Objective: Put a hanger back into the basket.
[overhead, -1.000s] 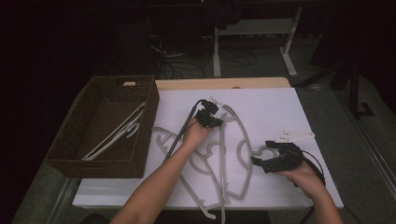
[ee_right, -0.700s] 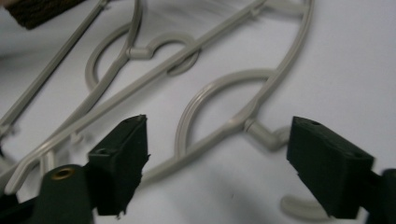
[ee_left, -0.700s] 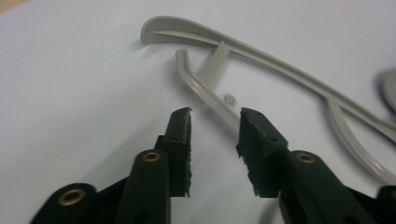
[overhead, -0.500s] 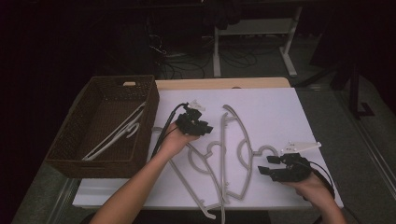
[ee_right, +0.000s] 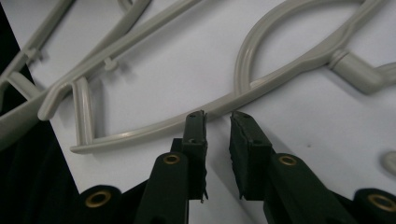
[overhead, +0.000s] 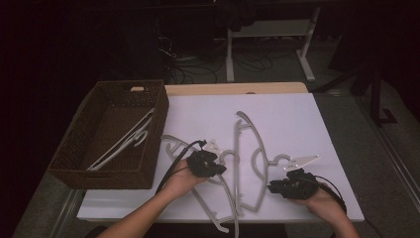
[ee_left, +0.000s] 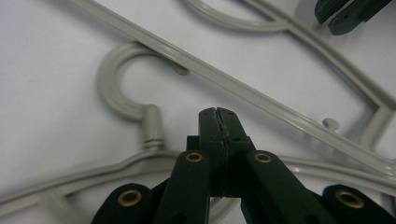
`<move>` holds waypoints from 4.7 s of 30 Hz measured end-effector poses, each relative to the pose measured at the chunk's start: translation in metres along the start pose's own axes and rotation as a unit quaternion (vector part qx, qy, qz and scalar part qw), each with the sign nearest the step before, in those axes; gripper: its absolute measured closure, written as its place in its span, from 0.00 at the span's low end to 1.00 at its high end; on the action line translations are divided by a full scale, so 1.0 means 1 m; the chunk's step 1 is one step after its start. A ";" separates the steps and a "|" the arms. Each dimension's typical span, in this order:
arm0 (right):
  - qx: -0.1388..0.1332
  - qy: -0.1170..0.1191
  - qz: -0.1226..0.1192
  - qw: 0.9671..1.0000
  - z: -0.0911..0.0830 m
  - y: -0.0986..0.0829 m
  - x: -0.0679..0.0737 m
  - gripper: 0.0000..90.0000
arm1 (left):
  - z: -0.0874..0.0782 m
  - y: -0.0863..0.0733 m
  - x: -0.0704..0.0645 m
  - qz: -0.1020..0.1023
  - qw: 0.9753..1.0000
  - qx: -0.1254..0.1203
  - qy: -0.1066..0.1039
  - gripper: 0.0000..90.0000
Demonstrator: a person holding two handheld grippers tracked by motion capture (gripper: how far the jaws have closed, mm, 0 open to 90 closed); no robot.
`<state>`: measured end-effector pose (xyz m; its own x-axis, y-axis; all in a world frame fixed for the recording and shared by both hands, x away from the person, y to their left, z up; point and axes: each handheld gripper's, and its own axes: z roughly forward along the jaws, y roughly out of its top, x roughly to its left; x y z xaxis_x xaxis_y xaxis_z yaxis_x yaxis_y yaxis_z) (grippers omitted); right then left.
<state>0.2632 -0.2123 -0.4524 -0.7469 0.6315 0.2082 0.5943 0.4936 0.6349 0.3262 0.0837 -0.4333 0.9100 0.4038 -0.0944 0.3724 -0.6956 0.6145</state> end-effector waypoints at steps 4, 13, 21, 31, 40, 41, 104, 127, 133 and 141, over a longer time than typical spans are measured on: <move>0.008 0.001 -0.002 1.000 0.004 0.000 0.000 0.84 | 0.015 0.004 -0.007 0.014 1.000 0.013 -0.002 1.00; 0.006 0.005 -0.001 1.000 0.006 0.000 0.000 0.87 | 0.025 0.007 -0.011 0.012 1.000 0.019 -0.006 1.00; -0.006 0.037 0.013 0.999 0.011 0.000 -0.002 0.91 | 0.025 0.007 -0.004 0.000 1.000 0.015 -0.001 1.00; -0.006 0.065 -0.006 0.998 0.030 0.016 0.007 0.92 | 0.015 0.010 0.021 -0.034 0.999 -0.013 0.000 0.98; -0.012 0.047 -0.036 0.998 0.050 0.037 0.020 0.91 | -0.006 0.004 0.036 -0.040 0.997 -0.029 0.052 0.72; -0.014 0.046 -0.039 0.998 0.053 0.039 0.021 0.91 | -0.012 0.004 0.038 -0.039 0.997 -0.034 0.060 0.72; -0.172 -0.139 0.103 0.970 -0.039 0.008 -0.049 0.48 | 0.058 0.054 -0.006 -0.001 0.999 0.032 0.025 0.92; -0.213 -0.163 0.125 0.955 -0.057 -0.001 -0.057 0.46 | -0.053 0.064 0.023 0.000 0.997 -0.073 0.018 0.92; -0.212 -0.165 0.122 0.955 -0.057 -0.002 -0.058 0.46 | -0.084 0.069 0.029 0.008 0.995 -0.099 0.031 0.92; -0.211 -0.168 0.123 0.955 -0.056 -0.002 -0.058 0.47 | -0.123 0.075 0.036 0.016 0.991 -0.124 0.038 0.92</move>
<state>0.2890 -0.2833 -0.4239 -0.4199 0.8889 0.1831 0.5131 0.0661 0.8558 0.3647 0.1195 -0.2941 0.9008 0.4339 -0.0172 0.2776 -0.5450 0.7912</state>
